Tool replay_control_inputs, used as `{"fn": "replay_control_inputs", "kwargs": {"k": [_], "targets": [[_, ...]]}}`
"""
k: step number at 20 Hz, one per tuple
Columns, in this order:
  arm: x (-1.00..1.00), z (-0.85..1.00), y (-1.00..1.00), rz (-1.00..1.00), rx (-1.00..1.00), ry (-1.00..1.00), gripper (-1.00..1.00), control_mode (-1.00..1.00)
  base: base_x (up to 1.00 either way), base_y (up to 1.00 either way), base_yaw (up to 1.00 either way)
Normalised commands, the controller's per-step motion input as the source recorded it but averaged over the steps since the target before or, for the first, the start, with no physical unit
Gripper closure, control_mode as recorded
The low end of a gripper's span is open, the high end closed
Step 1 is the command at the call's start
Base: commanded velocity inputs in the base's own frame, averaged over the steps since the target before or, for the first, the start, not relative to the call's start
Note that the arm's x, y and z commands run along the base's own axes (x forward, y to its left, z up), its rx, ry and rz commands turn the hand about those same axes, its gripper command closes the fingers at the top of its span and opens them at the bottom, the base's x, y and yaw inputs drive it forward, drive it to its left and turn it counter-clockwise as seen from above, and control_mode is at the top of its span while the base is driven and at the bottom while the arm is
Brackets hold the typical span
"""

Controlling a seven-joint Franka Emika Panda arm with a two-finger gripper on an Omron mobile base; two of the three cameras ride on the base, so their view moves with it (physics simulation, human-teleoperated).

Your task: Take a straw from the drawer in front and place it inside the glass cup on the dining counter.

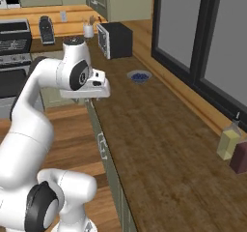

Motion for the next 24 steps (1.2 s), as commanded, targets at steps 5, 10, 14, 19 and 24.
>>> {"fn": "replay_control_inputs", "kwargs": {"k": [5,10,14,19,24], "targets": [[0.0,-0.52,0.6,0.0,-0.31,-0.09,-1.0,-1.0,0.0,0.0,0.0],[0.02,-0.63,0.59,0.0,-0.36,-0.06,-1.0,-1.0,0.0,0.0,0.0],[0.14,-0.66,0.35,0.0,-0.34,-0.06,-1.0,-1.0,0.0,0.0,0.0],[0.19,-0.66,0.19,0.0,-0.34,-0.05,-1.0,-1.0,0.0,0.0,0.0],[0.27,-0.68,0.2,0.0,-0.34,-0.02,-1.0,-1.0,0.0,0.0,0.0]]}}
